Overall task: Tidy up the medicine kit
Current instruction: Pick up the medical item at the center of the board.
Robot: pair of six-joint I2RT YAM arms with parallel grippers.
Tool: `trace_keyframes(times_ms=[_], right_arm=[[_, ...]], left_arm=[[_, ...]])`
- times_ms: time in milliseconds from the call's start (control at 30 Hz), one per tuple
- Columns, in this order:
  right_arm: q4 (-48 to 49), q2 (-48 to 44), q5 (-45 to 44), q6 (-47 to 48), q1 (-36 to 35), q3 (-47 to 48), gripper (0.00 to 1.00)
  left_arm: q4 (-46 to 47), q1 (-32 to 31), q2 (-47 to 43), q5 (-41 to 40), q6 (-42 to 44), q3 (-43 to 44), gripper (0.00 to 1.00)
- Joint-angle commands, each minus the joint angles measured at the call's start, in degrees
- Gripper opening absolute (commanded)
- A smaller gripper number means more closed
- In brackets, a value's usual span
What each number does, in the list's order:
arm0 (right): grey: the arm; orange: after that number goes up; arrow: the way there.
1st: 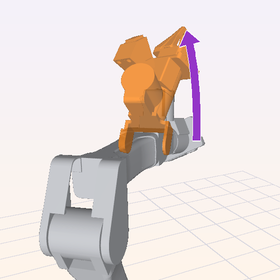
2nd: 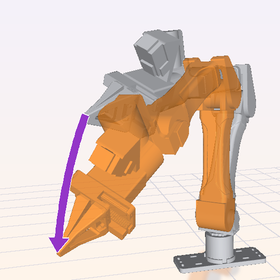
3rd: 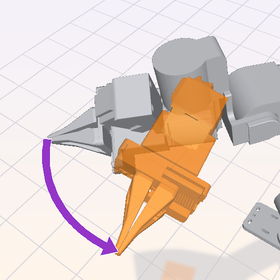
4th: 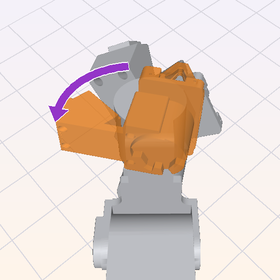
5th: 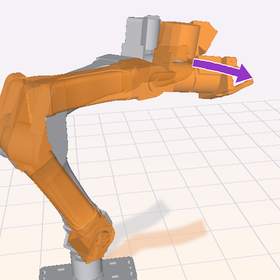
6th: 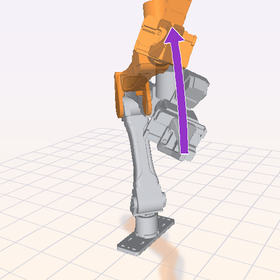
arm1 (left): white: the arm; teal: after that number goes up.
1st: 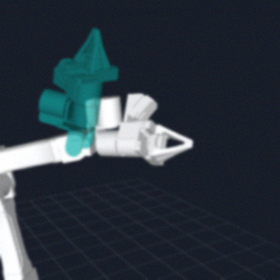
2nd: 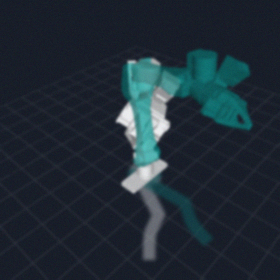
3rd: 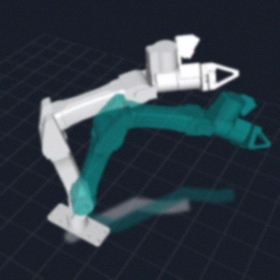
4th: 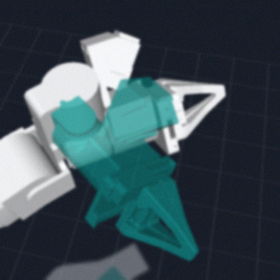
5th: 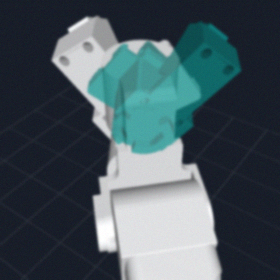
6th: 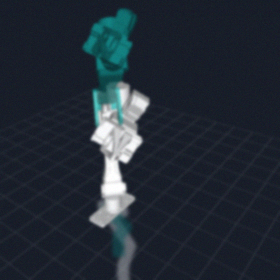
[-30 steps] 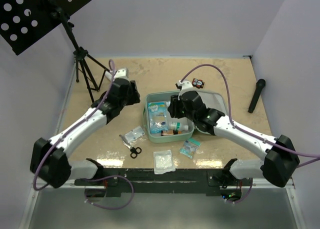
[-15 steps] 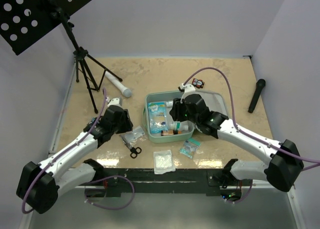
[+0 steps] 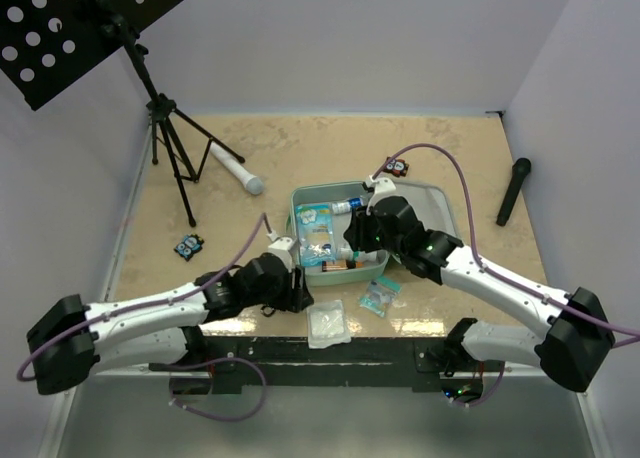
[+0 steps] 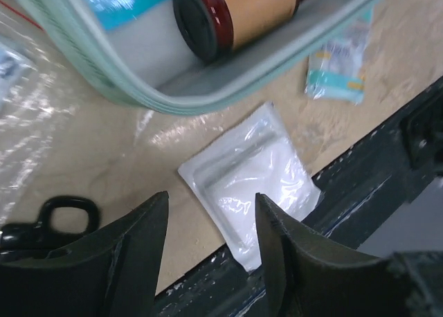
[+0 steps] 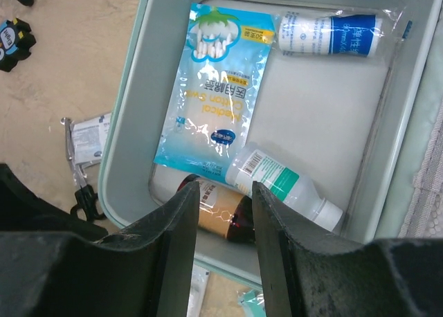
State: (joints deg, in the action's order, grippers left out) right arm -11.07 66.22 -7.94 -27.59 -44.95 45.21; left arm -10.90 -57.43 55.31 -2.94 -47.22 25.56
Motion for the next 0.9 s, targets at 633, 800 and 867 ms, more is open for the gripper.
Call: trace_keyframes(times_ms=[633, 800, 867], right_arm=[[-1.0, -3.7, -0.9, -2.0, 0.0, 0.2, 0.41], [-0.6, -3.5, -1.0, -1.9, 0.0, 0.4, 0.41], [-0.7, -3.3, -1.2, -1.8, 0.0, 0.4, 0.41]], left_arm=[[5.5, -7.9, 16.9, 0.2, -2.3, 3.4, 0.51], [6.0, -8.0, 18.1, 0.6, -1.7, 3.5, 0.41], [5.9, -8.0, 18.3, 0.2, -1.7, 3.4, 0.37]])
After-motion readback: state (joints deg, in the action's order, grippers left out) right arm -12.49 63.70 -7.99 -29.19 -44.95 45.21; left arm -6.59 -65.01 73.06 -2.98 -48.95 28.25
